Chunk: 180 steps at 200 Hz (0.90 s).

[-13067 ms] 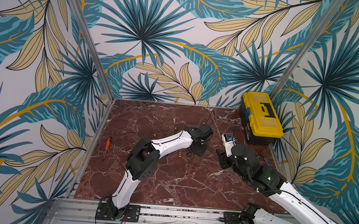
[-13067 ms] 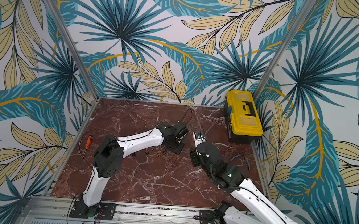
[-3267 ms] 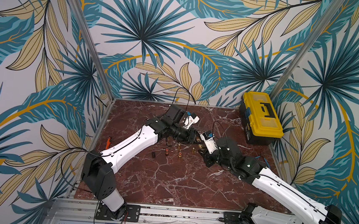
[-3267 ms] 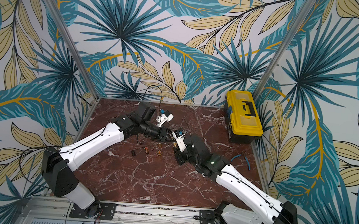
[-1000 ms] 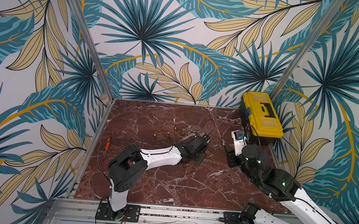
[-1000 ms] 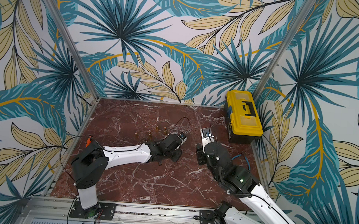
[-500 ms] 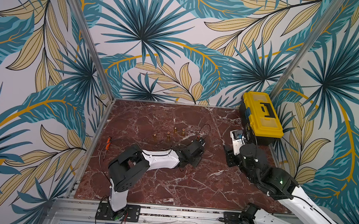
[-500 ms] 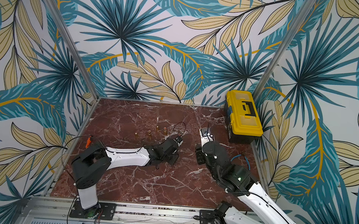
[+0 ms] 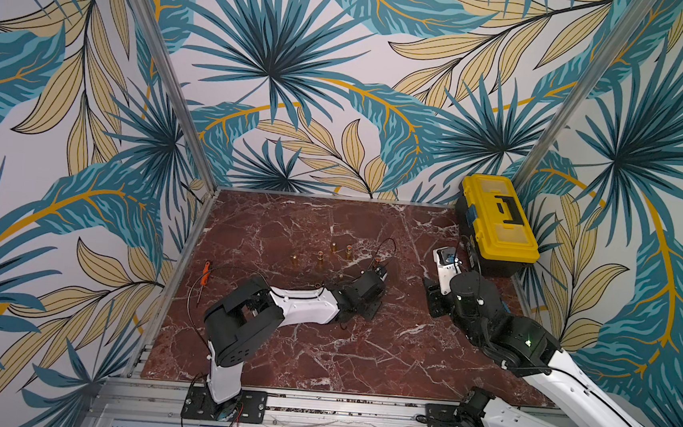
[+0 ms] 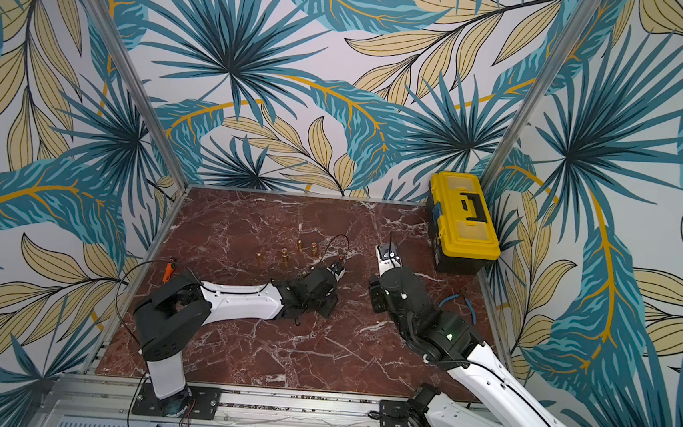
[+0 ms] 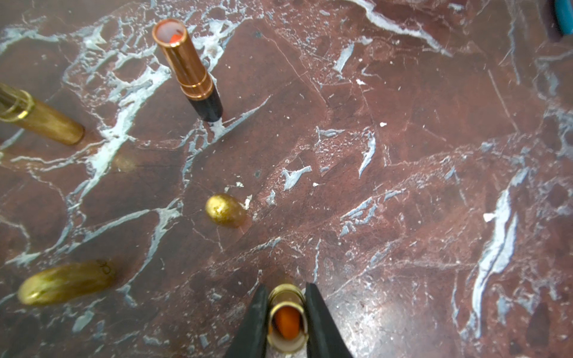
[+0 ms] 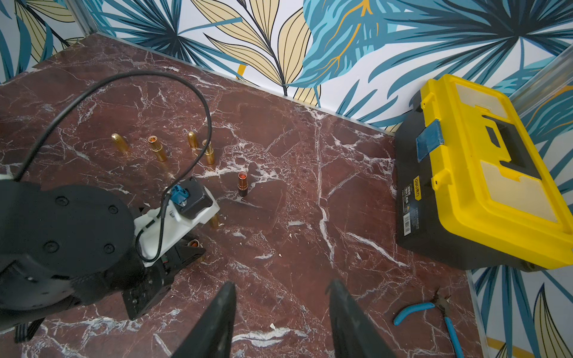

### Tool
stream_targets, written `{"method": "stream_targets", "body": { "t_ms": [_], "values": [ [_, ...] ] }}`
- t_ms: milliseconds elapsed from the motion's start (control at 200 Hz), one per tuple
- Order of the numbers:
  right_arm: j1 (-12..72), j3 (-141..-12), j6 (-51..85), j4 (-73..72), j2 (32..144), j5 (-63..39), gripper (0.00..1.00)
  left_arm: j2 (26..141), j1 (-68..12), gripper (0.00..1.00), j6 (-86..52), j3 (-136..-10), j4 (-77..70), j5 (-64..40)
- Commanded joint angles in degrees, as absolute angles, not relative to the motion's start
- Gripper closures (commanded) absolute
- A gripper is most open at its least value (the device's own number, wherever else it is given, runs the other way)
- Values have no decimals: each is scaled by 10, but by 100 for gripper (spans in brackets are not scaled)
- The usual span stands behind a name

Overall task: Open the lipstick cap
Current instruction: Place the lipstick at the center of the board.

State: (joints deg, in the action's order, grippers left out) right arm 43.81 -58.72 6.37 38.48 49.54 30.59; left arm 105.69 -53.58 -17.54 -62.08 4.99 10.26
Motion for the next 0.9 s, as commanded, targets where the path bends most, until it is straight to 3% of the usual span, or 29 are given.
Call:
{"method": "stream_targets", "body": {
  "t_ms": [0,556,691,896],
  "values": [
    [439,-584,59,384,496,306,49,1042,-538,71,-175,-615,52,102],
    [439,-588,69,392,478,312,47,948,-538,48,-164,-652,65,85],
    [439,-612,88,413,462,339,47,926,-538,44,-178,-684,75,38],
    [439,-645,103,444,418,397,47,970,-552,41,-183,-753,80,-112]
  ]
}}
